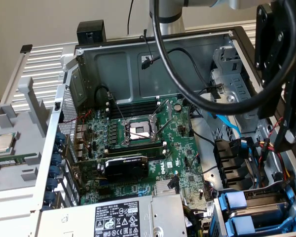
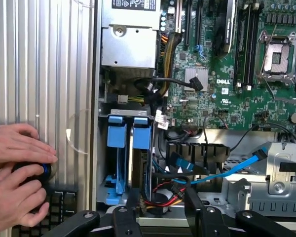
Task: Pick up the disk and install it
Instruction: 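Insert the first disk wire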
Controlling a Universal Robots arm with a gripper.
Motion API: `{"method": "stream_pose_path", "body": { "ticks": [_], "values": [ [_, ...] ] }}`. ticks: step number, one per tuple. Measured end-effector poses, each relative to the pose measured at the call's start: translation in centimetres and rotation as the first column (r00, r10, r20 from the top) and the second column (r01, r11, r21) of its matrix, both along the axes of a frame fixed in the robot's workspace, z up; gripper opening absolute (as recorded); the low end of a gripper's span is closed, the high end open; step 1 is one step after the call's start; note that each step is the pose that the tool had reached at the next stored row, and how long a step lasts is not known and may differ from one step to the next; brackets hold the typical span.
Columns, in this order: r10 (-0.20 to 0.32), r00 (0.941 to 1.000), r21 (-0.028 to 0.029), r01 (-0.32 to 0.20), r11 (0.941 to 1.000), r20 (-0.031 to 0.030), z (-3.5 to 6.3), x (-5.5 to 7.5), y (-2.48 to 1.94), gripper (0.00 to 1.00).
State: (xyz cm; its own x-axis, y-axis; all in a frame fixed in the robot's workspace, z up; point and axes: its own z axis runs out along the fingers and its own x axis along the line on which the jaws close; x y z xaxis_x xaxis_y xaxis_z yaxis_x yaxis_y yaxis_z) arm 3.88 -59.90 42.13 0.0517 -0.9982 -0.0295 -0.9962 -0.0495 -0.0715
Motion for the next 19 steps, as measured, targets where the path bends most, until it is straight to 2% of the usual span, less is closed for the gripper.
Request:
{"method": "stream_pose_path", "body": {
  "ticks": [5,13,16,19],
  "values": [
    [0.03,0.9996,-0.0001,-0.03,0.9996,0.0001,-0.2,0.4,-0.11,0.49],
    [0.052,0.9986,0.0,-0.052,0.9986,0.0001,-1.3,0.7,-0.91,0.49],
    [0.059,0.9982,0.0031,-0.059,0.9982,-0.0001,-1.45,0.8,-1.12,0.49],
    [0.066,0.9978,0.0111,-0.066,0.9978,0.0005,-1.47,0.9,-1.26,0.49]
  ]
}}
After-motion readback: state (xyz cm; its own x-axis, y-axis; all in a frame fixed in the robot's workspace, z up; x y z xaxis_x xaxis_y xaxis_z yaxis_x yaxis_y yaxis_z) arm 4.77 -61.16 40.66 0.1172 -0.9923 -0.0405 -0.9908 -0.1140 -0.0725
